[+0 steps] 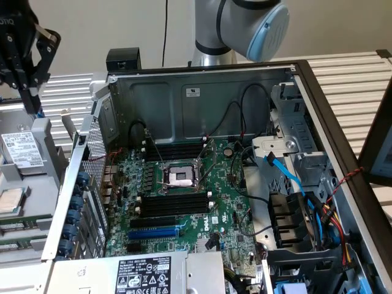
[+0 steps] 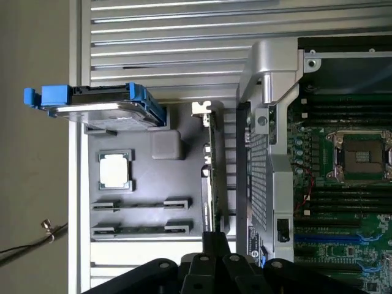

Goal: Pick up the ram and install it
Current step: 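Reach for the ram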

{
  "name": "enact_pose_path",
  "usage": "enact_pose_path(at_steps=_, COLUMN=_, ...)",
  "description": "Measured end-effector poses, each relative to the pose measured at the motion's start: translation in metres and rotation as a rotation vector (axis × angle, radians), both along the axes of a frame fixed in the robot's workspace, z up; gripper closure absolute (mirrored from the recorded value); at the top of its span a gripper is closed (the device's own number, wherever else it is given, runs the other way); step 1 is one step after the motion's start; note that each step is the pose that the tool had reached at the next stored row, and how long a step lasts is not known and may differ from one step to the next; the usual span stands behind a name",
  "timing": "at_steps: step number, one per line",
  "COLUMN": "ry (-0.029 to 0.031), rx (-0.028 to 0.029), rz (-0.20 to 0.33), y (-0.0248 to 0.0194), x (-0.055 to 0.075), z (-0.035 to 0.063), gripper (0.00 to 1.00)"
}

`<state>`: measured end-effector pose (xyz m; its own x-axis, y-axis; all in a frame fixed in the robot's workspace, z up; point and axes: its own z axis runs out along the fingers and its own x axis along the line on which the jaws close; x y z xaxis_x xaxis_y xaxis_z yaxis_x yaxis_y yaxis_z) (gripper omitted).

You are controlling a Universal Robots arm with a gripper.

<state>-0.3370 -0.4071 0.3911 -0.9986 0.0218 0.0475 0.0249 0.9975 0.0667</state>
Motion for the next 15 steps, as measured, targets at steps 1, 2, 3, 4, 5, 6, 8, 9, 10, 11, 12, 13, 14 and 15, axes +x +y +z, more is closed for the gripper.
enact_pose_path(at_steps=1, ry=0.0000, rx=0.0000, rz=0.017, y=0.0000, x=0.000, z=0.0000, gripper=0.89)
enact_pose_path(at_steps=2, ry=0.0000, rx=0.0000, rz=0.034, y=0.0000, x=-0.001, z=0.0000, gripper=0.89)
enact_pose_path(at_steps=3, ry=0.0001, rx=-0.0001, rz=0.048, y=0.0000, x=-0.002, z=0.0001, gripper=0.89)
enact_pose_path(at_steps=4, ry=0.0002, rx=-0.0001, rz=0.059, y=0.0000, x=-0.003, z=0.0001, gripper=0.89)
enact_pose_path(at_steps=5, ry=0.0001, rx=0.0007, rz=0.068, y=0.0000, x=-0.004, z=0.0000, gripper=0.89)
enact_pose_path(at_steps=6, ry=0.0002, rx=0.0016, rz=0.078, y=0.0000, x=-0.005, z=0.0000, gripper=0.89)
enact_pose_path(at_steps=8, ry=0.0001, rx=0.0032, rz=0.099, y=0.0000, x=-0.007, z=0.0000, gripper=0.89)
enact_pose_path(at_steps=9, ry=0.0002, rx=0.0034, rz=0.111, y=0.0000, x=-0.007, z=0.0000, gripper=0.89)
enact_pose_path(at_steps=10, ry=0.0002, rx=0.0036, rz=0.124, y=0.0000, x=-0.008, z=0.0000, gripper=0.89)
enact_pose_path(at_steps=11, ry=0.0002, rx=0.0037, rz=0.137, y=0.0000, x=-0.009, z=0.0000, gripper=0.89)
enact_pose_path(at_steps=12, ry=0.0002, rx=0.0040, rz=0.150, y=0.0000, x=-0.010, z=0.0000, gripper=0.89)
enact_pose_path(at_steps=13, ry=0.0002, rx=0.0050, rz=0.164, y=0.0000, x=-0.011, z=0.0000, gripper=0.89)
enact_pose_path(at_steps=14, ry=0.0001, rx=0.0072, rz=0.177, y=-0.0001, x=-0.011, z=-0.0003, gripper=0.89)
enact_pose_path(at_steps=15, ry=-0.0004, rx=0.0112, rz=0.190, y=-0.0001, x=-0.012, z=-0.0011, gripper=0.89)
